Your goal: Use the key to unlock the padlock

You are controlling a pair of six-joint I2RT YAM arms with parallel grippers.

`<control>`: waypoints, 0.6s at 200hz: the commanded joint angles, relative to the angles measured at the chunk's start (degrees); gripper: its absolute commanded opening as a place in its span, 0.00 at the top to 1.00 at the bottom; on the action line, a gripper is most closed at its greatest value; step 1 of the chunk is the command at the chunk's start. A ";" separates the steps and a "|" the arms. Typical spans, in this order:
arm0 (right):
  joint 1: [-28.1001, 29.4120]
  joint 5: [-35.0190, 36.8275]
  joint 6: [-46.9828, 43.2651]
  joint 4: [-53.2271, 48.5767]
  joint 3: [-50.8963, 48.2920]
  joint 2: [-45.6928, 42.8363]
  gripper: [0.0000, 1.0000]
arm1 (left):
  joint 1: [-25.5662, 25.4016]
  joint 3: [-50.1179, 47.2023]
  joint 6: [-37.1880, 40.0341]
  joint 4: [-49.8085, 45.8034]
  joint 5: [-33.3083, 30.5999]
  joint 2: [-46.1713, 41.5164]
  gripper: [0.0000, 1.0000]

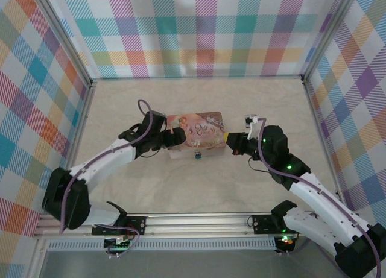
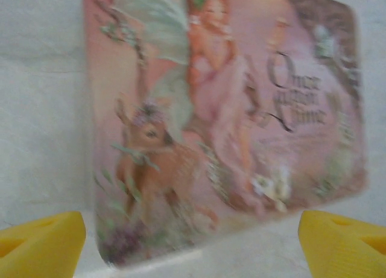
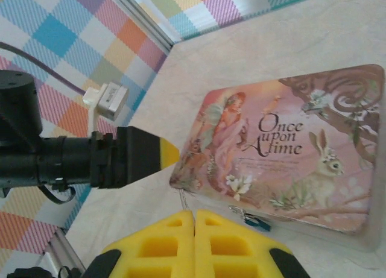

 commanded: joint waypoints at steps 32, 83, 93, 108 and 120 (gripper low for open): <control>-0.07 2.88 -2.28 -2.98 -0.93 -1.97 1.00 | 2.38 6.79 0.23 3.99 -3.48 10.69 0.09; -0.08 4.15 -2.24 -3.31 -2.02 -1.12 1.00 | 2.53 14.37 0.24 8.52 1.01 18.08 0.12; -0.07 4.20 -2.22 -3.23 -2.11 -0.84 1.00 | 2.62 16.43 0.22 8.50 1.26 19.62 0.12; -0.06 4.20 -2.02 -3.05 -2.39 -0.45 1.00 | 2.80 19.51 0.36 8.03 1.48 21.96 0.12; -0.11 4.58 -2.01 -3.17 -2.63 -0.11 1.00 | 3.18 21.44 0.30 7.51 1.45 23.43 0.11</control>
